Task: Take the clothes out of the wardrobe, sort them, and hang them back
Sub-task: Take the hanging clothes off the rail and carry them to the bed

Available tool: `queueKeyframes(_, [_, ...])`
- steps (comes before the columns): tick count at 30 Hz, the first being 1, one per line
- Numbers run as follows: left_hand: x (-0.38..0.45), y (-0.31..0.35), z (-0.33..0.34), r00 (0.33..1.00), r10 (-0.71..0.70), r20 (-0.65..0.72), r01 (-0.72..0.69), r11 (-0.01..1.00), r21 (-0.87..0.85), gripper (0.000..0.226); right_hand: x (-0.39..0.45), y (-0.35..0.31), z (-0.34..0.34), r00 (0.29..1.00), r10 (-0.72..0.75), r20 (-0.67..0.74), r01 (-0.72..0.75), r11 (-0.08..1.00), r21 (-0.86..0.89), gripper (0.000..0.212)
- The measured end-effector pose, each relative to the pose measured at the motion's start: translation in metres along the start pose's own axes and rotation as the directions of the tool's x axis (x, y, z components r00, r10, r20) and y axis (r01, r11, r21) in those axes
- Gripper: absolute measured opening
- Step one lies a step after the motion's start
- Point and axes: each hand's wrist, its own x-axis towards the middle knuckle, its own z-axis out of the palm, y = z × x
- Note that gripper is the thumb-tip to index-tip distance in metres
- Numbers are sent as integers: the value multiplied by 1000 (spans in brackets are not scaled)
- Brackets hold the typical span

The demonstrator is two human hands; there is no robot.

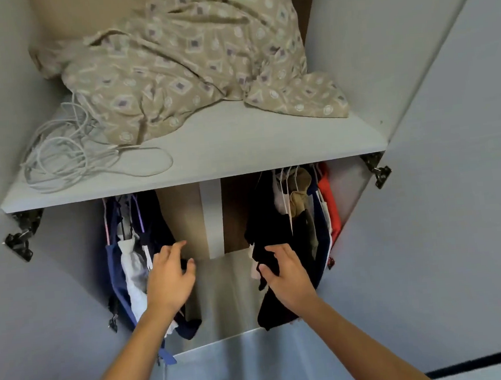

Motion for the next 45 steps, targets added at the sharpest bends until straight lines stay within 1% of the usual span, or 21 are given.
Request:
queueKeyframes(4, [38, -21, 7, 995, -101, -25, 102, 994, 26, 51, 51, 11, 0, 996, 69, -57, -74, 994, -84, 50])
queueKeyframes(6, [49, -30, 11, 983, -181, -28, 182, 982, 59, 54, 75, 19, -4, 991, 105, -82, -114, 986, -119, 53])
queueKeyframes(9, [56, -46, 16, 960, -278, -15, 278, 958, 74, 60, 108, 27, -10, 981, 173, -90, -184, 975, -129, 58])
queueKeyframes(12, [55, -58, 21, 952, -304, 21, 303, 952, 44, 64, 137, 35, -9, 970, 236, -55, -242, 959, -151, 63])
queueKeyframes(14, [57, -61, 21, 953, -304, -2, 304, 953, -11, 66, 150, 41, -3, 965, 258, -42, -261, 949, -176, 65])
queueKeyframes(16, [63, -63, 20, 938, -345, -40, 342, 937, -65, 67, 158, 47, 3, 962, 269, -46, -272, 942, -195, 66])
queueKeyframes(18, [70, -69, 18, 920, -389, -48, 384, 919, -86, 66, 163, 51, 9, 966, 246, -79, -258, 940, -224, 67])
queueKeyframes(20, [76, -78, 17, 902, -430, -47, 425, 901, -82, 58, 167, 54, 13, 964, 236, -127, -260, 937, -234, 62])
queueKeyframes(22, [80, -83, 16, 885, -463, -42, 460, 885, -69, 49, 170, 56, 14, 947, 272, -169, -306, 924, -230, 53])
queueKeyframes(24, [85, -86, 17, 885, -466, -23, 464, 885, -43, 47, 175, 59, 14, 937, 299, -178, -341, 894, -292, 45])
queueKeyframes(26, [91, -89, 22, 886, -464, 9, 464, 886, 4, 49, 180, 63, 13, 938, 302, -171, -346, 856, -384, 43])
queueKeyframes(29, [93, -92, 29, 883, -466, 53, 465, 885, 40, 41, 187, 68, 13, 946, 286, -151, -322, 808, -493, 42])
queueKeyframes(32, [96, -94, 36, 885, -459, 74, 458, 888, 31, 34, 190, 70, 15, 955, 262, -141, -296, 798, -524, 42])
queueKeyframes(34, [99, -90, 40, 888, -451, 88, 452, 892, 9, 32, 191, 68, 19, 966, 241, -92, -255, 834, -489, 41])
queueKeyframes(38, [99, -71, 48, 912, -388, 133, 398, 916, -53, 25, 188, 54, 40, 976, 202, 81, -161, 919, -359, 34])
queueKeyframes(40, [96, -57, 54, 921, -351, 167, 366, 928, -69, 23, 186, 40, 52, 976, 179, 123, -129, 935, -331, 32])
queueKeyframes(45, [93, -19, 74, 934, -252, 255, 275, 960, -60, 20, 178, 7, 82, 964, 48, 261, 38, 949, -313, 26])
